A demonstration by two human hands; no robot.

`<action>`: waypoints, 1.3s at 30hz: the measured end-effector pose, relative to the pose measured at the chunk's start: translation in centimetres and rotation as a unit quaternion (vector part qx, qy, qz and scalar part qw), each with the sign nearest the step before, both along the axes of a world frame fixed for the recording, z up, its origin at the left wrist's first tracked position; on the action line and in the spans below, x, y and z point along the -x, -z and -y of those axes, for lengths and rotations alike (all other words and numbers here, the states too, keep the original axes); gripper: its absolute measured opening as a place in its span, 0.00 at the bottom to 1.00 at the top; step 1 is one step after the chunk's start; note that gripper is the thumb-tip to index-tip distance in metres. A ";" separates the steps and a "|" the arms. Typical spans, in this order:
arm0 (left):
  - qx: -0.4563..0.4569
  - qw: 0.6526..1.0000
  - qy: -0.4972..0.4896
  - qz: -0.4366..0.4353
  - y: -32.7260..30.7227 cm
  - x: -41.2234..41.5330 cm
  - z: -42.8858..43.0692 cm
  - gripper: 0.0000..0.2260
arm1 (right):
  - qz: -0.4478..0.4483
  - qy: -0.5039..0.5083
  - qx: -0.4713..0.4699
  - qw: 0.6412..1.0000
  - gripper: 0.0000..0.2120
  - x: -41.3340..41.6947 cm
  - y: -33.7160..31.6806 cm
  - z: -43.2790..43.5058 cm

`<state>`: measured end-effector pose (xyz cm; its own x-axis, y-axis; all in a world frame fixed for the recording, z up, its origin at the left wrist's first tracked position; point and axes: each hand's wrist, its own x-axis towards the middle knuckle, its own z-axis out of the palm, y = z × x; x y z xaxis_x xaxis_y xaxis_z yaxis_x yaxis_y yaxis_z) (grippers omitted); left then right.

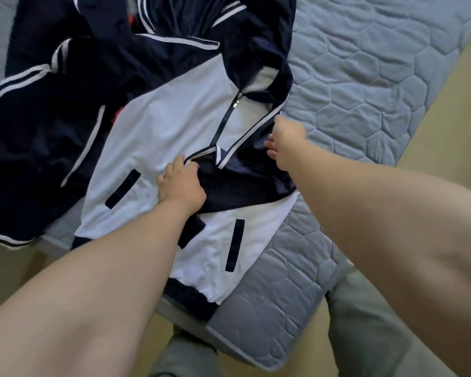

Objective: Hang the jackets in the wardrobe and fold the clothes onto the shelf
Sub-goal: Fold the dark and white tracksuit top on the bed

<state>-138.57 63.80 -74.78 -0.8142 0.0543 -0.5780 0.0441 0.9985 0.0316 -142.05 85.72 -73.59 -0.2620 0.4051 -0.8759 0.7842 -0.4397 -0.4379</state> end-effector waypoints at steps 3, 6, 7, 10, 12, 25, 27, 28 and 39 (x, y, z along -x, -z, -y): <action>-0.051 0.998 -0.006 -0.019 -0.8 1.4 -1.7 0.21 | -0.011 0.003 -0.010 1.000 0.13 2.1 -0.7 -1.8; -0.114 0.992 -0.008 -0.050 0.0 4.6 -4.9 0.17 | -0.004 -0.006 -0.011 1.000 0.16 4.6 1.4 -3.3; -0.127 0.990 -0.009 -0.064 0.5 5.9 -6.1 0.16 | -0.003 -0.021 -0.011 1.000 0.16 5.5 2.1 -3.7; -0.161 0.984 -0.014 -0.081 1.9 10.0 -10.2 0.13 | -0.007 -0.037 -0.014 0.999 0.16 7.4 4.6 -5.3; -0.175 0.979 -0.018 -0.102 2.5 13.0 -12.8 0.14 | -0.020 -0.034 -0.016 0.999 0.14 8.3 5.9 -6.3; -0.050 0.986 -0.121 -0.106 3.4 25.6 -20.4 0.23 | -0.127 -0.187 -0.074 0.971 0.11 13.7 6.5 -9.9; -0.023 0.990 -0.096 -0.104 2.8 26.6 -20.5 0.16 | -0.099 -0.242 -0.133 0.956 0.12 14.5 6.3 -10.6; -0.010 0.990 -0.087 -0.107 2.4 27.1 -20.4 0.15 | -0.086 -0.256 -0.149 0.951 0.10 15.0 6.2 -10.9; -0.020 0.992 -0.061 -0.111 0.6 31.6 -18.9 0.12 | -0.042 -0.015 0.081 0.996 0.03 20.1 4.0 -10.2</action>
<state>-170.15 82.69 -75.42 -0.9231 -0.0333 -0.3831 -0.0663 0.9951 0.0734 -162.12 95.96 -77.61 -0.3475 0.2517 -0.9033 0.7608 -0.4874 -0.4285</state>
